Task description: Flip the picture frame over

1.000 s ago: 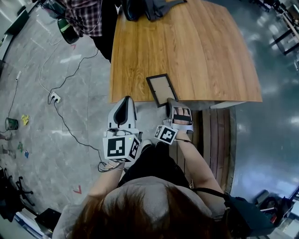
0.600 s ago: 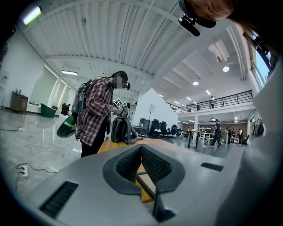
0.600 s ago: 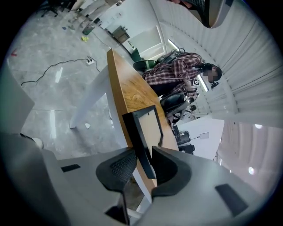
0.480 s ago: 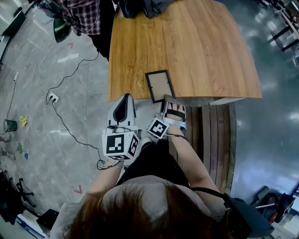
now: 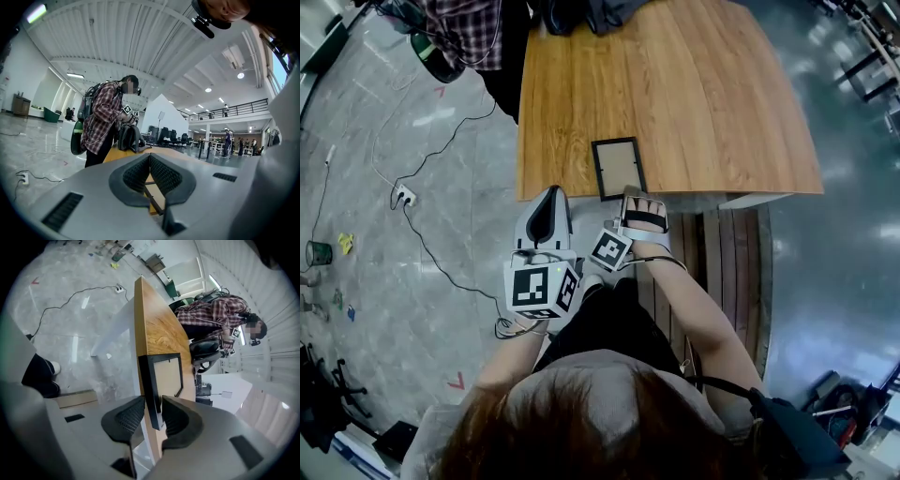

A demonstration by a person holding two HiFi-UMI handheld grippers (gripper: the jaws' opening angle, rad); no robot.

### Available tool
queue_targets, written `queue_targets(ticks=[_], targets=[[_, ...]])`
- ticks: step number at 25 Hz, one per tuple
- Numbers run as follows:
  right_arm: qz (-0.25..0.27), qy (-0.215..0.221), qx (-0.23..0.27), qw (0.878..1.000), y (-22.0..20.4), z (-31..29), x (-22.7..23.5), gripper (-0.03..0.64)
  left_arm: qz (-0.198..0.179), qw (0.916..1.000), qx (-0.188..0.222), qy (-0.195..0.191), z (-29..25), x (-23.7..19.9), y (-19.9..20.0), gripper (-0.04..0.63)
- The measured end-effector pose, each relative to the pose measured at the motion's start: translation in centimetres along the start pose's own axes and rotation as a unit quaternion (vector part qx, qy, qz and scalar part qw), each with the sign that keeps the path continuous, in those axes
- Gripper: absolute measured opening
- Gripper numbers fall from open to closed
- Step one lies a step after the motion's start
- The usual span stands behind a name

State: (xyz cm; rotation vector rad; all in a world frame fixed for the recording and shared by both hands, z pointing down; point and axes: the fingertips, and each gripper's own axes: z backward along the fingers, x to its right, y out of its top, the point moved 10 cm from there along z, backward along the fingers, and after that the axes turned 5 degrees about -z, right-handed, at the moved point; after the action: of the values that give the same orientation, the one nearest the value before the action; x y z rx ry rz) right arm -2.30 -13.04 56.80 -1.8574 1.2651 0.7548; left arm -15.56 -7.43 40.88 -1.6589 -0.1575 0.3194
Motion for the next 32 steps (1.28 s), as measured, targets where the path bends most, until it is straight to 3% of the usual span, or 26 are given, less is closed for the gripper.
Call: queue_targets(ticks=[6,11,21,26,28,30,31,32], targets=[[0.011,0.002,-0.004,1.0,-1.4,0.8,0.2,0.122,0.002,0.9999,-0.002,0.013,0.2,-0.7,-0.3,0.008],[-0.015,0.006,-0.004,1.0,-2.1,1.5,1.8,0.226,0.002,1.0,0.0,0.008,0.1,-0.5,-0.2,0.008],[-0.012,0.006,0.022,1.0,-4.0,3.8,1.2,0.23,-0.015,0.9997,0.0,0.021,-0.1,0.0,0.2,0.008],[-0.081,-0.022,0.035,0.996,-5.4,6.7,4.1,0.229,-0.02,0.9995,0.008,0.023,-0.2,0.6,1.1,0.008],[-0.131,-0.044,0.069,0.988,-5.0,8.8,7.4,0.229,-0.018,0.9994,0.016,0.025,-0.3,0.7,1.7,0.008],[-0.205,-0.06,0.127,0.969,-4.1,11.2,11.4,0.229,-0.018,0.9992,0.028,0.024,-0.5,1.0,2.5,0.008],[-0.255,-0.061,0.168,0.95,-3.7,12.4,13.5,0.229,-0.017,0.9989,0.036,0.023,-0.6,1.3,3.0,0.008],[-0.31,-0.056,0.218,0.924,-3.4,13.8,15.7,0.227,-0.016,0.9986,0.046,0.021,-0.8,1.6,3.5,0.008]])
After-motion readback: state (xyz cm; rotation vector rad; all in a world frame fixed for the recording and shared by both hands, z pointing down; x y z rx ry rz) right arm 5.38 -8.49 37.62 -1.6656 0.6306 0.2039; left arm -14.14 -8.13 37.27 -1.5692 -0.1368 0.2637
